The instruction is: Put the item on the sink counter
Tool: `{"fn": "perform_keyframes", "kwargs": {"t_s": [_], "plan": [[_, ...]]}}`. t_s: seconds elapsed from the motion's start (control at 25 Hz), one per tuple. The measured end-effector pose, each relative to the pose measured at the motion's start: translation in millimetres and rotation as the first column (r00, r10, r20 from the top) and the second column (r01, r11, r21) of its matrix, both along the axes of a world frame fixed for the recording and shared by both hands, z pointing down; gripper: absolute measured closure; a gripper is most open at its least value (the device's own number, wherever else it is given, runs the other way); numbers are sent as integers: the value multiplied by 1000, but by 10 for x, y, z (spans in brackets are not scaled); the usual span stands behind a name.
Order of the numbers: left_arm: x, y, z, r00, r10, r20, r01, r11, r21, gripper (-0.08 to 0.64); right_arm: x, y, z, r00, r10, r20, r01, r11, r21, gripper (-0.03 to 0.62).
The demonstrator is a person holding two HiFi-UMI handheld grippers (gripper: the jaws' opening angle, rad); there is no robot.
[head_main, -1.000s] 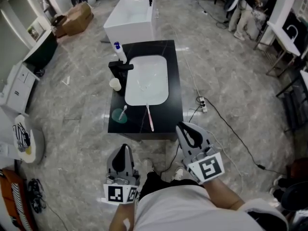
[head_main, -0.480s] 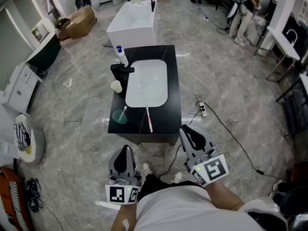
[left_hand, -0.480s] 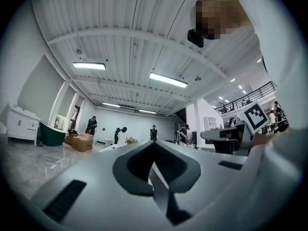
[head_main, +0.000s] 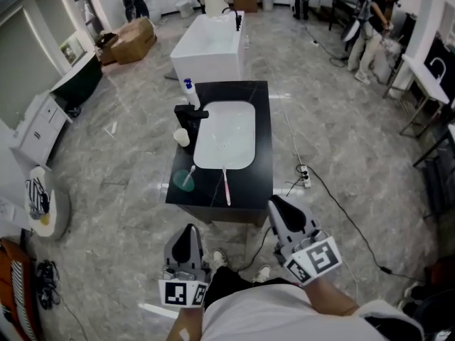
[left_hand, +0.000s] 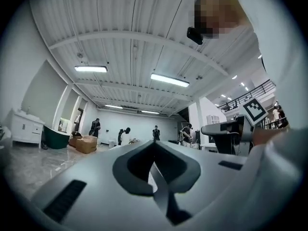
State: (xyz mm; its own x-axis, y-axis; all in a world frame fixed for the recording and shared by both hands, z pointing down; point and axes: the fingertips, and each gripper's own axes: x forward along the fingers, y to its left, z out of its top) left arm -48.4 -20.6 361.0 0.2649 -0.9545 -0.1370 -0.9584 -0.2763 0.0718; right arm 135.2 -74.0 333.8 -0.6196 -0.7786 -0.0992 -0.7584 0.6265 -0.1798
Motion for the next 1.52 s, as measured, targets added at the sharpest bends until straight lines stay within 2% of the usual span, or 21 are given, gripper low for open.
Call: {"fn": "perform_keyframes", "kwargs": {"t_s": [0.28, 0.64, 0.96, 1.52], "plan": [[3, -44, -22, 1000, 8, 19, -8, 1000, 1, 557, -63, -54, 18, 998, -28, 56, 30, 999, -34, 538], [16, -86, -44, 999, 24, 20, -25, 1000, 8, 557, -140, -67, 25, 997, -45, 66, 48, 998, -40, 538], [-10, -132, -29, 999, 35, 13, -35, 999, 9, 557, -223, -87, 20, 996, -55, 68, 58, 997, -43, 538], [30, -215, 6, 997, 72, 4, -72, 997, 4, 557, -210, -94, 57, 999, -22, 38, 24, 998, -53, 540]]}}
